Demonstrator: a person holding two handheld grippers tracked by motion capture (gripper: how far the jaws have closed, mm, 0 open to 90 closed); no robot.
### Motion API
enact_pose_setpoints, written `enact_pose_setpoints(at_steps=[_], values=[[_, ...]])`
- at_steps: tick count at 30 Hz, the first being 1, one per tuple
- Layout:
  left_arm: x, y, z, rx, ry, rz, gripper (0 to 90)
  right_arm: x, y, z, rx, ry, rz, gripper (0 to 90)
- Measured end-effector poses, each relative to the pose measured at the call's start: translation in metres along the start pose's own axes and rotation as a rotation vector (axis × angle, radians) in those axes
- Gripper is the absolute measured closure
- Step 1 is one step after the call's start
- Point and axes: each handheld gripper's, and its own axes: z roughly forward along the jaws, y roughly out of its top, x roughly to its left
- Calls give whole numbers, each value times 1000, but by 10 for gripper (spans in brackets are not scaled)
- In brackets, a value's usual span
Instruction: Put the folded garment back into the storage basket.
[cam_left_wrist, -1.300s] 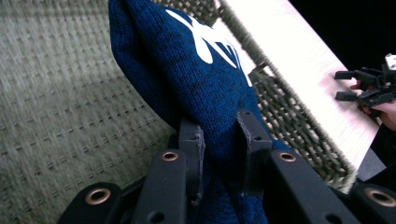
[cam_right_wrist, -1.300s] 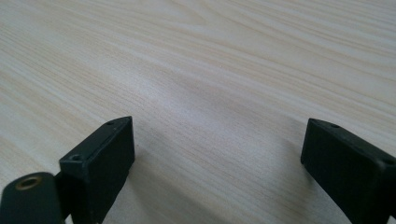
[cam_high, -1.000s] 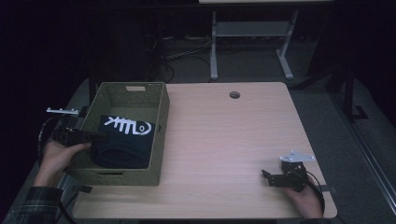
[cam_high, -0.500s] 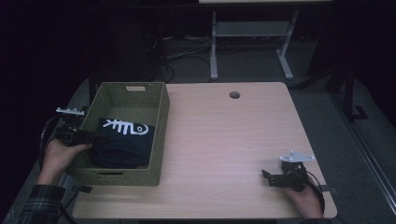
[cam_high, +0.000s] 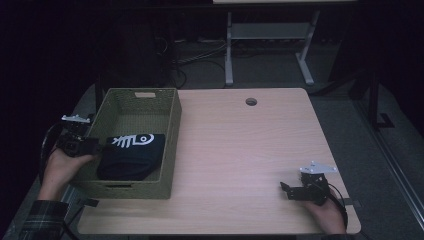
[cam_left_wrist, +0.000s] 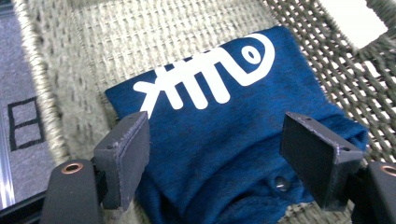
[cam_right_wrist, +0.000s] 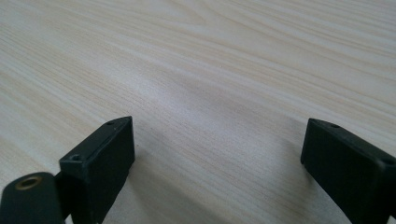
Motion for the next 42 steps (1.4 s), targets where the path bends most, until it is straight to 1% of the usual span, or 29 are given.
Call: enact_pose_setpoints(at_steps=[3, 5, 6, 10, 11, 15, 19, 22, 25, 28, 34, 39, 40, 41, 42], values=[[-8, 1, 0, -25, -19, -2, 240, 0, 0, 0, 0, 0, 0, 95], [-15, 3, -1, -41, -29, 10, 240, 0, 0, 0, 0, 0, 0, 96], [-19, 5, -1, -53, -36, 10, 240, 0, 0, 0, 0, -2, 2, 96], [-37, 12, -4, -103, -57, 39, 240, -1, 1, 1, -1, -5, 2, 96], [-44, 15, -4, -114, -68, 45, 240, -1, 1, 1, -2, -5, 2, 96], [-58, 20, -1, -137, -97, 62, 213, -1, 1, 1, -1, -5, 2, 96], [-75, 26, 4, -150, -115, 88, 187, -1, 1, 1, -1, -3, 2, 95], [-87, 29, 9, -151, -135, 108, 172, -1, 1, 1, -1, -3, 3, 95], [-102, 32, 15, -157, -165, 132, 166, -1, 1, 1, -1, -3, 2, 95], [-114, 34, 20, -163, -185, 150, 165, -1, 1, 0, -1, -5, 2, 95], [-136, 38, 29, -163, -218, 179, 157, 0, 1, 0, 0, -4, 5, 95], [-156, 40, 40, -173, -253, 190, 153, -1, 1, 1, -2, -3, 1, 96], [-159, 41, 42, -171, -260, 198, 150, -1, 1, 1, -2, -3, 1, 95], [-159, 41, 42, -171, -260, 198, 150, -1, 1, 1, -2, -3, 1, 95], [-167, 42, 47, -175, -279, 204, 150, -1, 1, 1, -3, -4, 0, 96]])
